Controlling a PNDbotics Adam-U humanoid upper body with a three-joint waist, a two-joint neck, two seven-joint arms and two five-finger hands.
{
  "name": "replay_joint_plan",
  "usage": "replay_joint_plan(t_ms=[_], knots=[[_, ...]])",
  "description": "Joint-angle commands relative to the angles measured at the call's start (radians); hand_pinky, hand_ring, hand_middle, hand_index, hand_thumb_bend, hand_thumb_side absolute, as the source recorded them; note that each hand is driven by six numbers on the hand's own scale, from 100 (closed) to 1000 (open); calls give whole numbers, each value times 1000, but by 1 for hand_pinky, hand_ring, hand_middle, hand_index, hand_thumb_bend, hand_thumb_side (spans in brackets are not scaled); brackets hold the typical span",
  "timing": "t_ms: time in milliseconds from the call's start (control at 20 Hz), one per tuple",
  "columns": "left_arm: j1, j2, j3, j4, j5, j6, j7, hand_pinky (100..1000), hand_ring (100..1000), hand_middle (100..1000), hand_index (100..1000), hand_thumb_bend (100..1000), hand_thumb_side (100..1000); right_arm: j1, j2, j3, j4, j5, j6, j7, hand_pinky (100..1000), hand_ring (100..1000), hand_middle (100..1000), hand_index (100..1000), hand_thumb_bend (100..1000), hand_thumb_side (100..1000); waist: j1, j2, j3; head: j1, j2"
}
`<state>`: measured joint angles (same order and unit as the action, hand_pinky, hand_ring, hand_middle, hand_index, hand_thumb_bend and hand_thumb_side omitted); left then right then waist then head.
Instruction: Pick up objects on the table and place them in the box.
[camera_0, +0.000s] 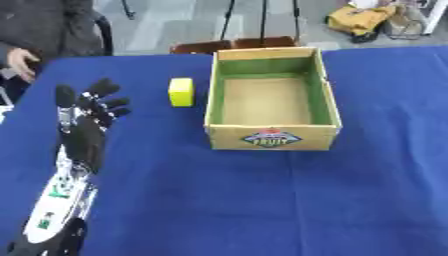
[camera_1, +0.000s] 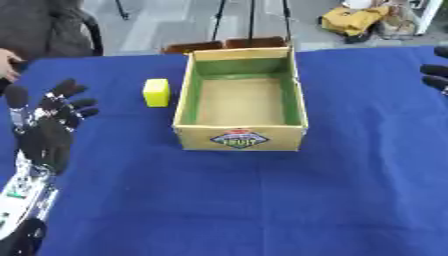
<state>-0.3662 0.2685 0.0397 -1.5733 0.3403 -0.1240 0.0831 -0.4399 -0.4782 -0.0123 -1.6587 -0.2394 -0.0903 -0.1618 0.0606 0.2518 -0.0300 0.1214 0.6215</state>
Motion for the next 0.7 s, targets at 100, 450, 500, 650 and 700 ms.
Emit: replay_joint_plan(t_ms=[100, 450, 500, 650, 700], knots=[[-36, 66, -3, -15, -37, 20, -6, 720, 689, 743, 841, 838, 784, -11, -19, -7, -11, -5, 0, 1, 806, 766, 810, 908, 300, 841, 0, -22, -2, -1, -14], [-194, 228, -3, 81, -412, 144, -32, 749, 734, 778, 873, 661, 606, -7, -21, -3, -8, -5, 1, 5, 806, 766, 811, 908, 300, 840, 8, -31, -11, -2, -11], [-223, 248, -9, 105, -480, 162, -50, 751, 737, 780, 874, 655, 593, -7, -22, -2, -8, -5, 1, 6, 807, 766, 811, 908, 300, 840, 9, -31, -14, -2, -11], [-311, 302, -33, 181, -685, 192, -127, 764, 756, 786, 885, 615, 489, -7, -23, 0, -7, -5, 2, 9, 807, 766, 810, 908, 301, 840, 11, -30, -24, -1, -9], [-344, 318, -47, 213, -758, 192, -161, 766, 760, 786, 887, 611, 476, -7, -23, 1, -7, -5, 2, 10, 806, 766, 810, 908, 301, 840, 12, -30, -27, 1, -9]])
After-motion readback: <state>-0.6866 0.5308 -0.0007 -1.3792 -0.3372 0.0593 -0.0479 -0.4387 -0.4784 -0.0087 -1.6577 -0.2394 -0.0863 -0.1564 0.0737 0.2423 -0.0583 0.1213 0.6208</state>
